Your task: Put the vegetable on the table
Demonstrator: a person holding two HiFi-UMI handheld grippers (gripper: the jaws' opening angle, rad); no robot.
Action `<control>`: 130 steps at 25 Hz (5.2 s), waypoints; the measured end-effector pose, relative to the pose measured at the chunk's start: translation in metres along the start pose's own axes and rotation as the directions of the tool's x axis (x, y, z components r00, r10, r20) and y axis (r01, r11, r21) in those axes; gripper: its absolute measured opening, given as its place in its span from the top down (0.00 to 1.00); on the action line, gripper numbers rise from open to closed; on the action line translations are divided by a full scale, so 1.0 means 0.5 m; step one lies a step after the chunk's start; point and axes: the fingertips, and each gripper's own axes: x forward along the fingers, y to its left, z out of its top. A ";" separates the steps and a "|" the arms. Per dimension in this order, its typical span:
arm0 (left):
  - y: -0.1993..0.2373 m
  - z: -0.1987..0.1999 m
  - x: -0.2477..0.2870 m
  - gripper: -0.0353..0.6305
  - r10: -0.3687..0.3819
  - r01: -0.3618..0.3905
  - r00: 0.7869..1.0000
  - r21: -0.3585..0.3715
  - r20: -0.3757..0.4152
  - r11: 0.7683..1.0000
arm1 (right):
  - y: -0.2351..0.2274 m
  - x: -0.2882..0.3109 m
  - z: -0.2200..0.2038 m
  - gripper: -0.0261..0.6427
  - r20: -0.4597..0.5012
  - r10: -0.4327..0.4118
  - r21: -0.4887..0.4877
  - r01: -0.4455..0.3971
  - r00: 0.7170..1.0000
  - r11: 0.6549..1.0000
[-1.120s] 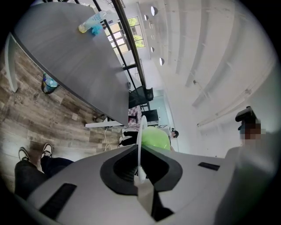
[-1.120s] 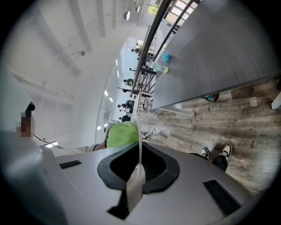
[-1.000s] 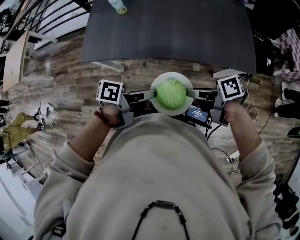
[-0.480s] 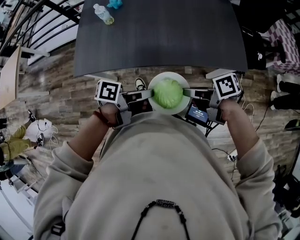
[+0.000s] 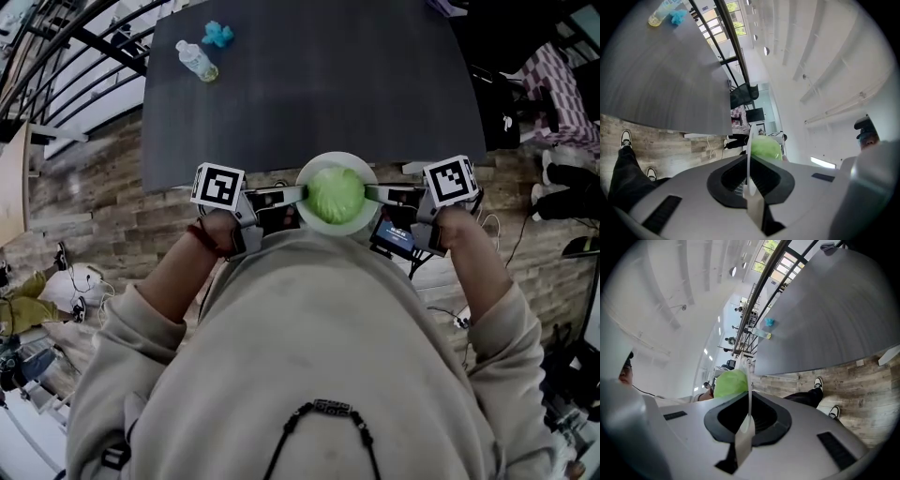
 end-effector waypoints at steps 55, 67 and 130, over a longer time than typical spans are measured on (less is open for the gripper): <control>0.108 0.550 -0.232 0.92 -0.044 0.051 0.980 -0.028 0.192 0.998 | -0.010 0.259 0.577 0.92 -0.149 -0.026 -0.027 0.022 0.988 0.999; 0.132 0.541 -0.241 0.92 -0.032 0.049 0.971 -0.066 0.236 0.997 | -0.030 0.281 0.573 0.92 -0.205 -0.032 -0.006 0.032 0.978 0.999; 0.285 0.527 -0.170 0.92 0.029 0.003 0.980 -0.159 0.198 0.987 | -0.203 0.286 0.545 0.92 -0.224 -0.013 0.108 0.038 0.975 0.993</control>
